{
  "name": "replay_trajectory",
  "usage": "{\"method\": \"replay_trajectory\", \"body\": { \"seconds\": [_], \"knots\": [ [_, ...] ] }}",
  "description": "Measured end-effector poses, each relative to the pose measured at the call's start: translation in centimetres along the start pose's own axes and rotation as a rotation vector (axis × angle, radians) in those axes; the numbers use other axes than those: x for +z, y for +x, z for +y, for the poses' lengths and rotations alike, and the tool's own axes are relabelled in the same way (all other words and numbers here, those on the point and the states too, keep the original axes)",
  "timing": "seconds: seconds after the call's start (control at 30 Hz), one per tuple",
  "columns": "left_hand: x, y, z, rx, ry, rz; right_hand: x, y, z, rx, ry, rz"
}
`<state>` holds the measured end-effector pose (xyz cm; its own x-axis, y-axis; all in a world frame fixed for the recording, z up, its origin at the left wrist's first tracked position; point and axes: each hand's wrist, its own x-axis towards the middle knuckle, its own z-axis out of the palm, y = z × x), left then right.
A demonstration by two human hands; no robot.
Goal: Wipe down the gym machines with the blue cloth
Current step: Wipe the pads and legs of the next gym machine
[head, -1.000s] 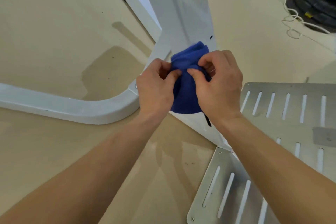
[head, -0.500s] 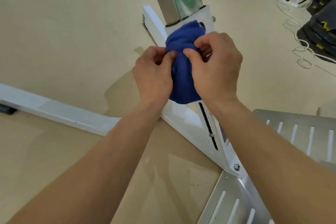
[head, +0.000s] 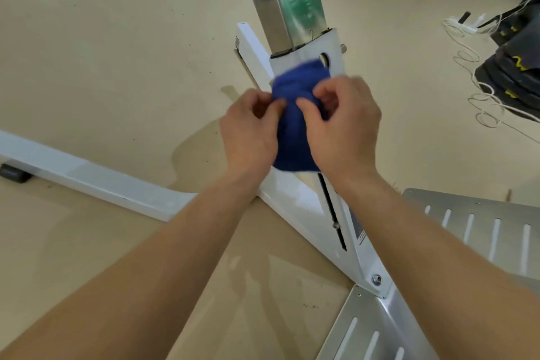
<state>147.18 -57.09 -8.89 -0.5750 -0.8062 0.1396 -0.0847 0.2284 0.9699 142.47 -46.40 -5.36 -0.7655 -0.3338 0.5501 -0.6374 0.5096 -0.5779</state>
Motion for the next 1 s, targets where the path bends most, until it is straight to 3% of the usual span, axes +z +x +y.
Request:
{"method": "replay_trajectory", "body": {
  "seconds": [0.1,0.33,1.0],
  "knots": [
    [0.1,0.8,1.0,0.004,-0.059,0.073,0.7,2.0,-0.9,-0.059,0.042,0.037],
    [2.1,-4.3,-3.0,-0.077,-0.028,-0.144,-1.1,-5.4,5.5,0.105,-0.009,-0.013],
    [6.2,-10.9,-10.8,-0.148,0.044,-0.400,-2.8,-14.7,13.6,0.282,-0.142,-0.151]
  ]
}}
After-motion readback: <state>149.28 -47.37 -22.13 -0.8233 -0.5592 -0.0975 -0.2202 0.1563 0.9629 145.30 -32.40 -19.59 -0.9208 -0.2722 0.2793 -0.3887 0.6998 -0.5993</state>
